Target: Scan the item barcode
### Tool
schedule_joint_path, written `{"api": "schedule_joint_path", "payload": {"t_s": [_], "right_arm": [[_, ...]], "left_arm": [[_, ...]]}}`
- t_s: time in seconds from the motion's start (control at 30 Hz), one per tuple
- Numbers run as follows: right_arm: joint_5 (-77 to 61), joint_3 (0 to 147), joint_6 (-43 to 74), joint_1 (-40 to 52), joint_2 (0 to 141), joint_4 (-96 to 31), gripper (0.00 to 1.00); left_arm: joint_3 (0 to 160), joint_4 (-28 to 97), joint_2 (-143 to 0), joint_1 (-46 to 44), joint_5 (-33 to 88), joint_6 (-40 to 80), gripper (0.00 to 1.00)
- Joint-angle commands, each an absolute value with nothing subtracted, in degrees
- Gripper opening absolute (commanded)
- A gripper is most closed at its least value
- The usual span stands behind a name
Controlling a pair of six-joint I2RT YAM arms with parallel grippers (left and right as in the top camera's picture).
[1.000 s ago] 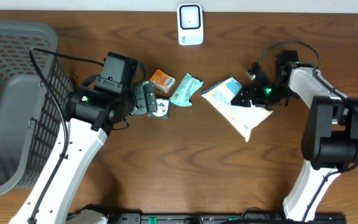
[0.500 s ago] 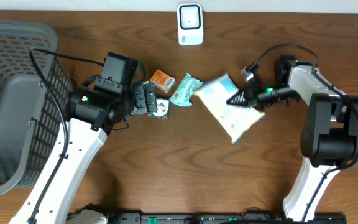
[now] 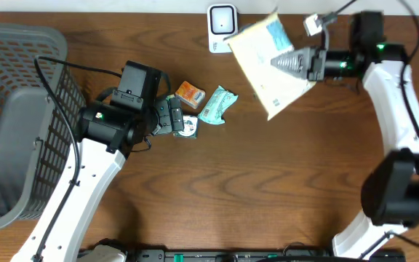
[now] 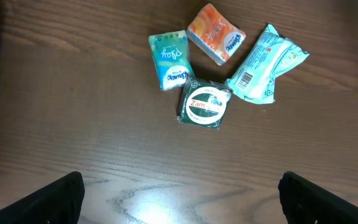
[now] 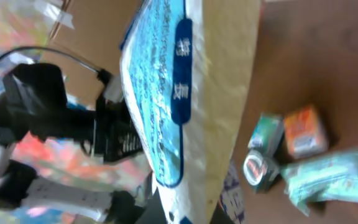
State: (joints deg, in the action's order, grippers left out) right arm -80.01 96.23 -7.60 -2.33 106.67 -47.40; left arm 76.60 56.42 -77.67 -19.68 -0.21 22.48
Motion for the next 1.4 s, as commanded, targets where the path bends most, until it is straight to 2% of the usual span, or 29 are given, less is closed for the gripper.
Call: {"api": "schedule_joint_path", "payload": {"t_s": [0.0, 0.1, 0.4, 0.57, 0.8, 1.03, 1.2, 1.37], "right_arm": [[-63.8, 97.9, 11.5, -0.8, 101.8, -42.3, 0.01], [-57.0, 97.9, 17.6, 1.6, 99.1, -36.8, 0.01], [-53.4, 97.8, 42.5, 8.8, 98.5, -24.9, 0.01], [-53.0, 97.8, 43.3, 10.9, 98.6, -22.6, 0.01], [-52.3, 97.6, 42.6, 10.7, 98.6, -29.4, 0.01], [-52.8, 97.4, 42.4, 9.7, 98.6, -29.6, 0.01], [-57.2, 97.4, 36.2, 9.6, 98.6, -29.0, 0.01], [-62.5, 97.4, 35.7, 9.6, 98.6, -26.6, 0.01]], "left_arm": [[77.5, 56.5, -77.5, -19.6, -0.9, 22.2, 0.98], [77.5, 56.5, -77.5, -19.6, -0.9, 22.2, 0.98], [77.5, 56.5, -77.5, -19.6, -0.9, 22.2, 0.98], [77.5, 56.5, -77.5, -19.6, -0.9, 22.2, 0.98], [77.5, 56.5, -77.5, -19.6, -0.9, 22.2, 0.98], [77.5, 56.5, -77.5, -19.6, -0.9, 22.2, 0.98], [77.5, 56.5, -77.5, -19.6, -0.9, 22.2, 0.98], [77.5, 56.5, -77.5, -19.6, -0.9, 22.2, 0.98]]}}
